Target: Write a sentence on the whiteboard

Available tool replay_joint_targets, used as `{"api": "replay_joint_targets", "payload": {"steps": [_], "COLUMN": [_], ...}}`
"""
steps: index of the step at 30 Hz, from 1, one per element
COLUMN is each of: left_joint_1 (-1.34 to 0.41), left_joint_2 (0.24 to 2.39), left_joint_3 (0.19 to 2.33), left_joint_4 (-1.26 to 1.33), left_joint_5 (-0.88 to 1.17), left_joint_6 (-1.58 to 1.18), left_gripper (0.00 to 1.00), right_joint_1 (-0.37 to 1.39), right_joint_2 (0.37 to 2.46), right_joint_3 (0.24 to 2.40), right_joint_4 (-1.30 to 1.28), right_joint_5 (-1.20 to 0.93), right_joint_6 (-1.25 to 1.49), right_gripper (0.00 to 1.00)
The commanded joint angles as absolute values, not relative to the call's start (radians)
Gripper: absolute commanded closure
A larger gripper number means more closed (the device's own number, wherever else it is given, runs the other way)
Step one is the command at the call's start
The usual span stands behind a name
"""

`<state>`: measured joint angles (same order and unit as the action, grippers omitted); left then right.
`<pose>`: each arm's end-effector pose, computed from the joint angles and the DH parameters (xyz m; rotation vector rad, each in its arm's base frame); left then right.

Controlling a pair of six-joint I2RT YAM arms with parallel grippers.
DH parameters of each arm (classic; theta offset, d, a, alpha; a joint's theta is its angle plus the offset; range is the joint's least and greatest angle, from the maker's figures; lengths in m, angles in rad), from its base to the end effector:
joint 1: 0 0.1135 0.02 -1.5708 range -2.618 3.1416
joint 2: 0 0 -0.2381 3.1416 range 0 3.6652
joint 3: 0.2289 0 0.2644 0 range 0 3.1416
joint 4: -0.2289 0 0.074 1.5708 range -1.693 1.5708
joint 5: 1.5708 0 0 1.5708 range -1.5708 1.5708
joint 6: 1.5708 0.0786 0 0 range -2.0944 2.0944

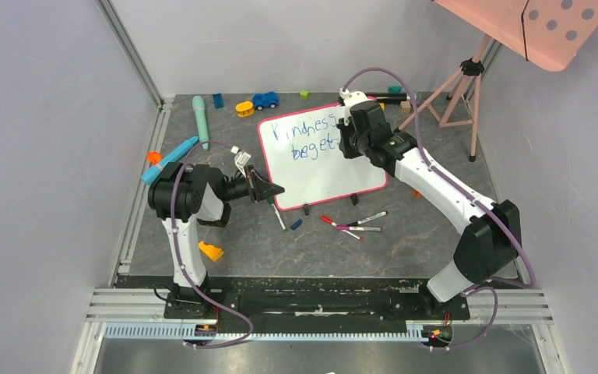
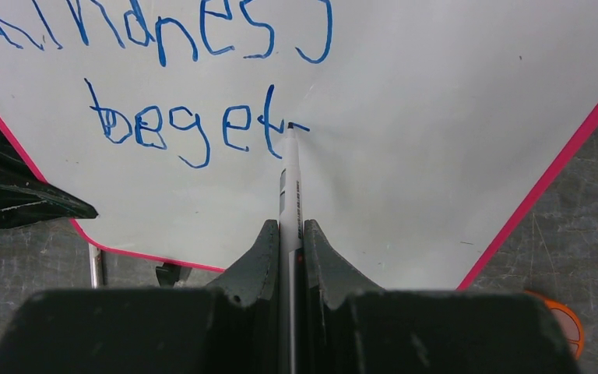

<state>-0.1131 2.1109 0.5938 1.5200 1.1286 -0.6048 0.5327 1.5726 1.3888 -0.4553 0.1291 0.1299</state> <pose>0.3137 -0.1071 0.0641 0.5549 1.6757 -1.4082 0.3553 0.1977 0.2729 -0.3720 2.1815 0.2265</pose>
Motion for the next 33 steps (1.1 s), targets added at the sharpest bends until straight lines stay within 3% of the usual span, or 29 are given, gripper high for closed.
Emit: {"api": "replay_joint_targets", "payload": {"steps": [1,17,33], "left_joint_1": [-0.107,-0.107,-0.107], "left_joint_2": [2.146,2.147,2.146], "left_joint_3": [0.585,0.585,0.586], "left_joint_4": [1.557,1.557,1.557], "left_joint_5": [1.049,1.051,1.051], "left_joint_6": [-0.402,-0.402,-0.402], "left_gripper": [0.95,0.95,0.96], "right_joint_1": [0.532,0.529,0.529], "right_joint_2": [1.55,1.523,1.467], "right_joint_3": [1.356,1.343,1.297], "right_joint_4": [-0.41,-0.472,-0.389], "right_joint_5": [0.115,0.221,0.075], "right_joint_6": [0.13,0.133,0.144], "right_gripper": [1.0,1.0,1.0]}}
